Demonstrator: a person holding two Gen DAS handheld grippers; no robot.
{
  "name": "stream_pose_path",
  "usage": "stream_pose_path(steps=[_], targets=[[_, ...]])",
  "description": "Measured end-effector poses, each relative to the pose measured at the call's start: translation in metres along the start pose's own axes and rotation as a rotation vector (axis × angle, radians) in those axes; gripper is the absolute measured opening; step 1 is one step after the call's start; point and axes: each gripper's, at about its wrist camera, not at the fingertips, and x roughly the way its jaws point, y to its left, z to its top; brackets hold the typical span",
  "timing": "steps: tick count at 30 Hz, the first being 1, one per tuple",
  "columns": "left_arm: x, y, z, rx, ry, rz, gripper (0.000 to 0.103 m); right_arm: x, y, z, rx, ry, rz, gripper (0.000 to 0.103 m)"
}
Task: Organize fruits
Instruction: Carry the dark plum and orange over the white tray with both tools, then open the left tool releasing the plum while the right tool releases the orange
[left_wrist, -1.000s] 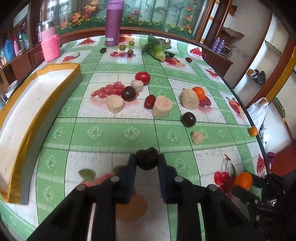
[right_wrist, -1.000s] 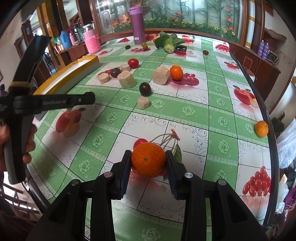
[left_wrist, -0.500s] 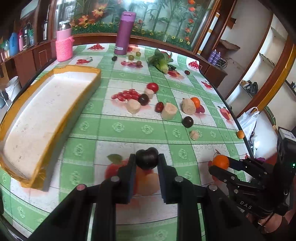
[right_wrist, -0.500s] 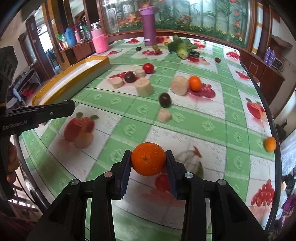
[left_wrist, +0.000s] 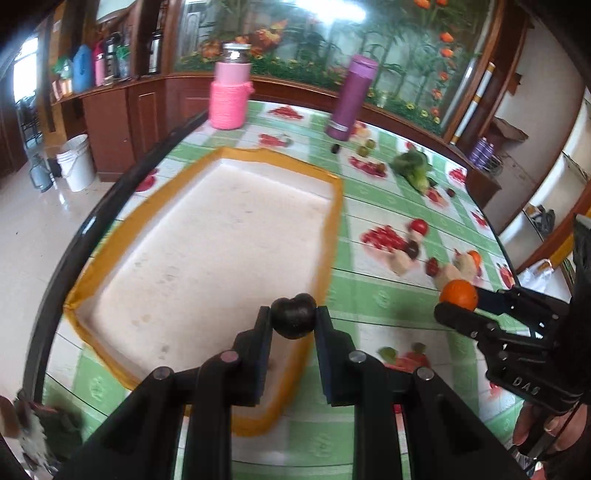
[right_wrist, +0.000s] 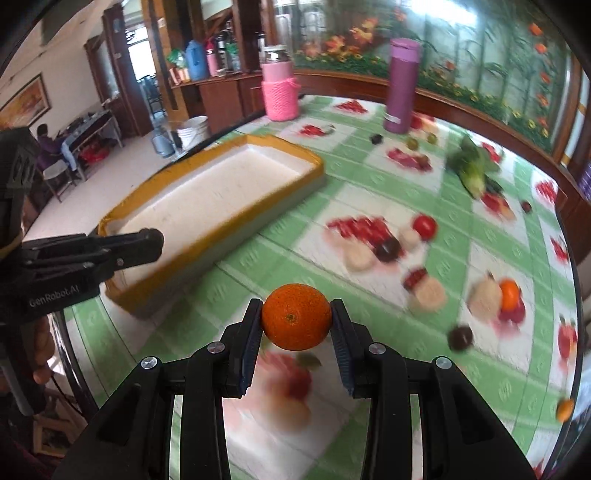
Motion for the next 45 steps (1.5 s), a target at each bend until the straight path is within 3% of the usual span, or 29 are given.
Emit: stream_pose_path(steps=[11,20,34,37,40,45], targets=[[0.02,0.068,0.025,-0.107,0.003,0.114,0.025,0.063,0.046,0.086,-0.072,0.009,0.105,0.035],[0.041,0.095,0.03,-0.154,0.034,0.172,0.025,0.139,0.069,0.126,-0.14,0.107,0.083,0.035],[0.058,0.112,0.031,-0.195,0.059,0.23,0.026,0.191,0.09,0.137,-0.216,0.227,0.073,0.036],[0.06,0.108,0.032,-0.181,0.062,0.239,0.027,0.191,0.087,0.136,-0.21,0.231,0.075,0.046],[0.061,0.106,0.031,-0.175,0.063,0.249,0.03,0.189,0.083,0.134,-0.223,0.227,0.059,0.047],[0.055,0.101,0.028,-0.156,0.059,0.283,0.044,0.174,0.074,0.128,-0.189,0.21,0.061,0.047]])
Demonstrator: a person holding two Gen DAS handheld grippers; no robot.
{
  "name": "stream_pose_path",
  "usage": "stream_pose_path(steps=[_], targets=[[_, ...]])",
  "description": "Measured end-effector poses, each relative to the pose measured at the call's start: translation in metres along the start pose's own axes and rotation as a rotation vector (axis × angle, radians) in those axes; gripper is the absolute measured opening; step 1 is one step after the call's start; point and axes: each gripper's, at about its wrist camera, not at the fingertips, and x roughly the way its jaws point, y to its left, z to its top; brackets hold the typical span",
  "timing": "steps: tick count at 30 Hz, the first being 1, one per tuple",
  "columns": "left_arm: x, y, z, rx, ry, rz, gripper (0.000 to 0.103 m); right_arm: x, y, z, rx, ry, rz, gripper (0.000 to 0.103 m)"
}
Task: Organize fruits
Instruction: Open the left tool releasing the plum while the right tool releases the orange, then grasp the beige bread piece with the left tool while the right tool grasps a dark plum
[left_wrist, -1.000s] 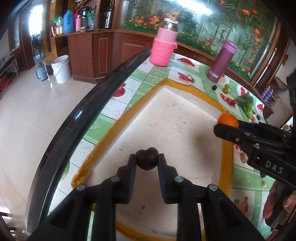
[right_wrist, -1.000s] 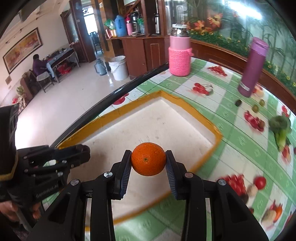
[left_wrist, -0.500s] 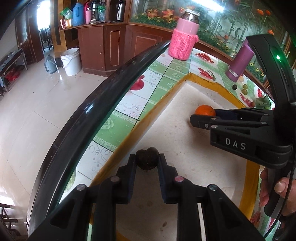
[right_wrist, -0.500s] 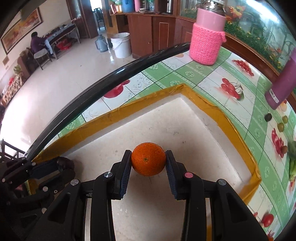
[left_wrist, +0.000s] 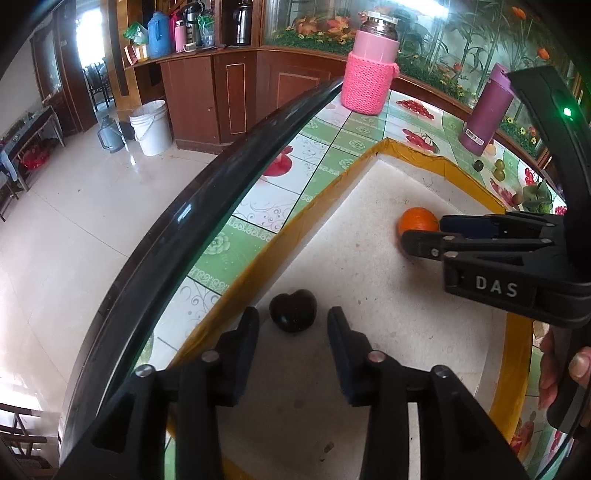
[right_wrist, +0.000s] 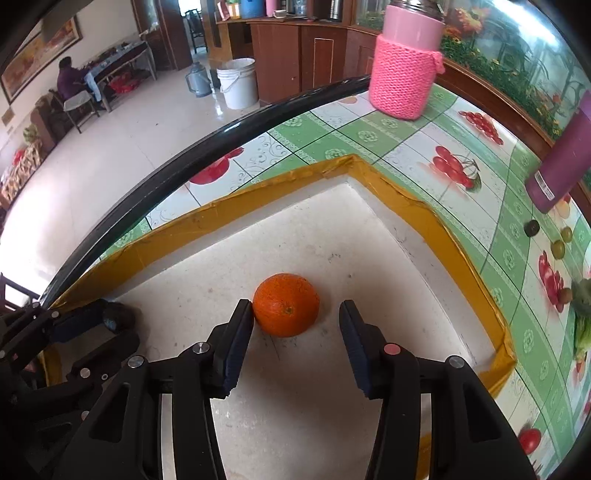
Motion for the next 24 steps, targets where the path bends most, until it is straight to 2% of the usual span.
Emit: stream_pose_path(steps=[11,19,24], targets=[[-0.031,-0.002,-0.013,0.031,-0.055,0.068,0.066,-0.045,-0.002,-0.035,0.052,-0.073,-0.003,0.05],[-0.049,-0.013,-0.024,0.047,-0.077,0.07,0.069,-0.084,-0.017,-0.076,0.125,-0.129,-0.008,0.056],[-0.057,-0.036,-0.031,0.079,-0.083,0.046,0.071,-0.105,-0.03,-0.11,0.167,-0.149,-0.028,0.058]])
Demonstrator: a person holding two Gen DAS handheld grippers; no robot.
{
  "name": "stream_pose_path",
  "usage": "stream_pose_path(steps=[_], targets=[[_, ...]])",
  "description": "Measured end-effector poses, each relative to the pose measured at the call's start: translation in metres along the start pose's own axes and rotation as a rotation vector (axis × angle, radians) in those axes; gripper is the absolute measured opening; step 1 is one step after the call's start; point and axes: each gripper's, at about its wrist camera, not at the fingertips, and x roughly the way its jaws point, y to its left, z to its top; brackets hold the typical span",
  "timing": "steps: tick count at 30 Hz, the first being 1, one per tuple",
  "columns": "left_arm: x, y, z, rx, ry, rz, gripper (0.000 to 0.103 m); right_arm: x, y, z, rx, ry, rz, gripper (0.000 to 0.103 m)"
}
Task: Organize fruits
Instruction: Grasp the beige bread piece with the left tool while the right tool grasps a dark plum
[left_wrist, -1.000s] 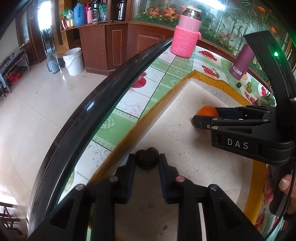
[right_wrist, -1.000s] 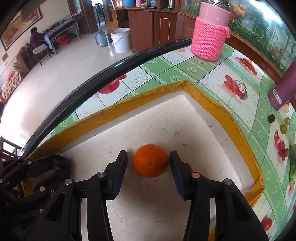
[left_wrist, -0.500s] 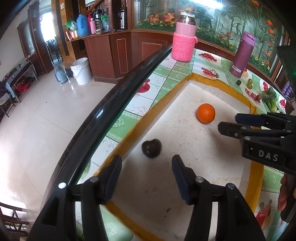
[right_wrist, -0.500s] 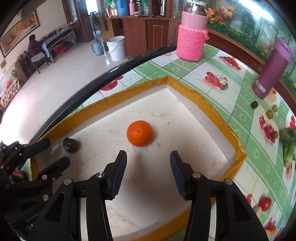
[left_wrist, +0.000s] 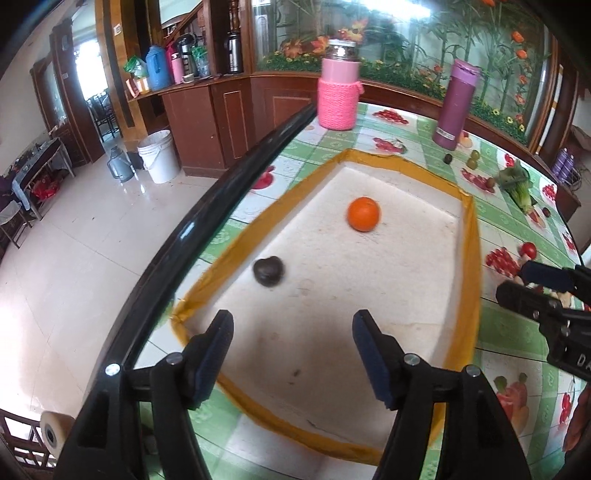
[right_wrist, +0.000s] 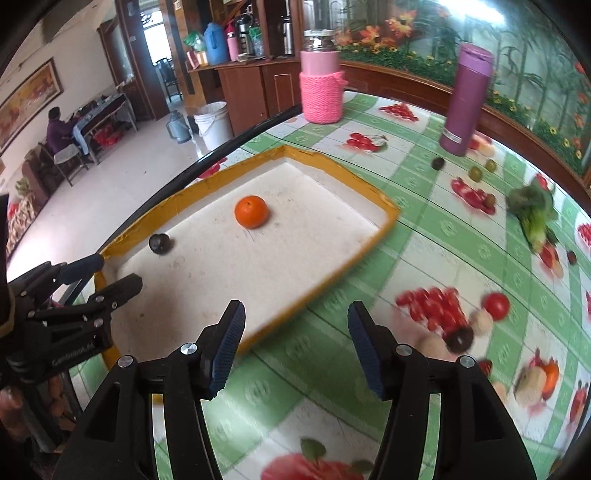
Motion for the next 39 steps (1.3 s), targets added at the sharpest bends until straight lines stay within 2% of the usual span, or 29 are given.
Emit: stream_pose_path(steps=[11,20,26,36,37,39], targets=[[-0.023,-0.078,-0.013,0.144,-0.019,-0.097,0.082,-0.049,-0.056,-0.082,0.151,-0.016,-0.041,0.058],[-0.026,-0.15,-0.033,0.294,0.018,-0.158,0.084,-0.076,-0.13,-0.142,0.317,-0.018,-0.139,0.059],[-0.029,-0.173,-0.042,0.336,0.044,-0.173,0.084,-0.069,-0.164,-0.144,0.36,-0.018,-0.133,0.059],[-0.022,-0.184,-0.046,0.34,0.079,-0.155,0.084,-0.036,-0.178,-0.126,0.309,0.0,-0.1,0.058],[-0.021,-0.185,-0.046,0.337,0.082,-0.153,0.084,-0.034,-0.178,-0.124,0.303,-0.001,-0.102,0.057],[-0.019,-0.187,-0.047,0.331,0.089,-0.152,0.084,-0.032,-0.179,-0.121,0.287,-0.003,-0.092,0.047]])
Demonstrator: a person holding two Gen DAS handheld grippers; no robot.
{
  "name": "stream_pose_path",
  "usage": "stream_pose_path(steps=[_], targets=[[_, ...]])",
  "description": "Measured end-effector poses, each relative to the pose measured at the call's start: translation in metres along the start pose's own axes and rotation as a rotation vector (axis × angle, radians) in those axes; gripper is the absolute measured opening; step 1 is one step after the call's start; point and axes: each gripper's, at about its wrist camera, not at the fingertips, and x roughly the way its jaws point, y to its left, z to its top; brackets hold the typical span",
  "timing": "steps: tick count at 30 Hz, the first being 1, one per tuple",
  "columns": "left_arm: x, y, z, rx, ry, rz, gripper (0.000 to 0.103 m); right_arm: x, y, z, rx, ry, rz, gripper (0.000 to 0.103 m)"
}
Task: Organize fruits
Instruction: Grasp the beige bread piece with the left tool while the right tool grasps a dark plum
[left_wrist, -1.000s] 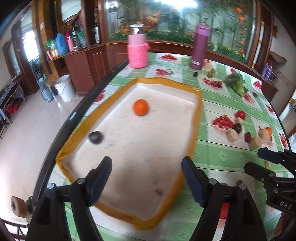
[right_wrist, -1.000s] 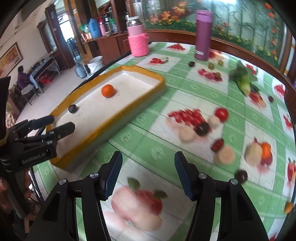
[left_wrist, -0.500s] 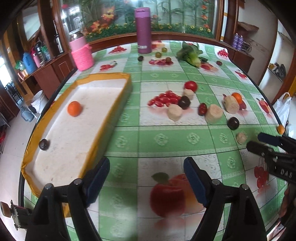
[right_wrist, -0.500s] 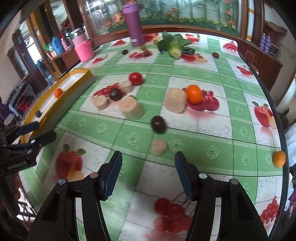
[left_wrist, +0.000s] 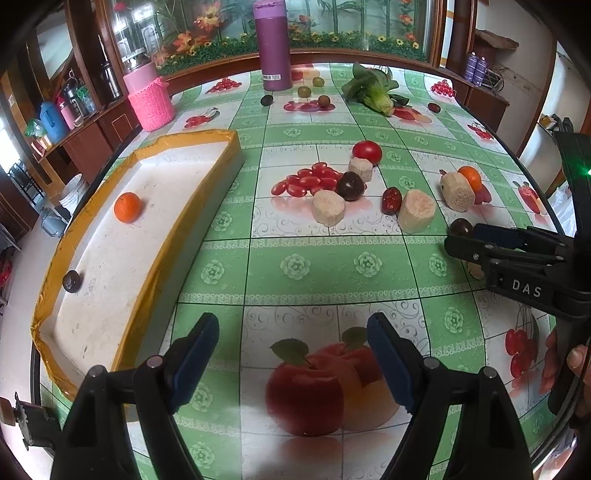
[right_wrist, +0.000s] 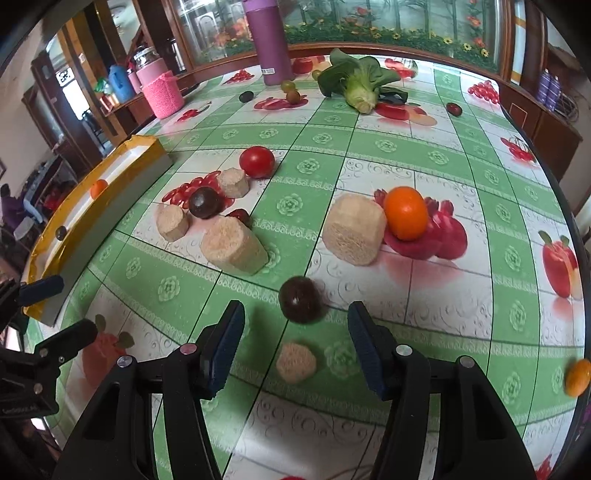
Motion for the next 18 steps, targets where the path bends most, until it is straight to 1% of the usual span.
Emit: stream_pose_path(steps=[1,2,4,5,9,12,15,18], targets=[[0.001,-0.001,0.0,-0.004,0.003,-0.002,0.085,0.002,0.001,0.001,-0.009,0.004,0.002,0.039],[0.003,-0.002,0.0,-0.007,0.007,-0.004,0.085,0.002,0.002,0.001,-0.022,0.001,-0.005,0.037],[0.005,-0.005,0.001,-0.01,0.011,-0.007,0.085,0.003,0.002,0.002,-0.043,0.0,-0.017,0.027],[0.006,-0.007,0.002,-0.011,0.014,-0.011,0.085,0.003,0.001,0.003,-0.047,0.0,-0.017,0.024],[0.01,-0.021,0.007,-0.002,0.02,-0.032,0.085,-0.005,-0.007,-0.001,-0.034,-0.017,0.001,0.023],[0.01,-0.038,0.01,0.021,0.022,-0.059,0.085,-0.022,-0.016,-0.007,-0.005,-0.047,0.003,0.023],[0.009,-0.06,0.013,0.056,0.02,-0.103,0.085,-0.044,-0.028,-0.018,0.016,-0.085,-0.024,0.023],[0.01,-0.087,0.015,0.101,0.022,-0.147,0.085,-0.062,-0.044,-0.031,0.051,-0.101,-0.06,0.023]])
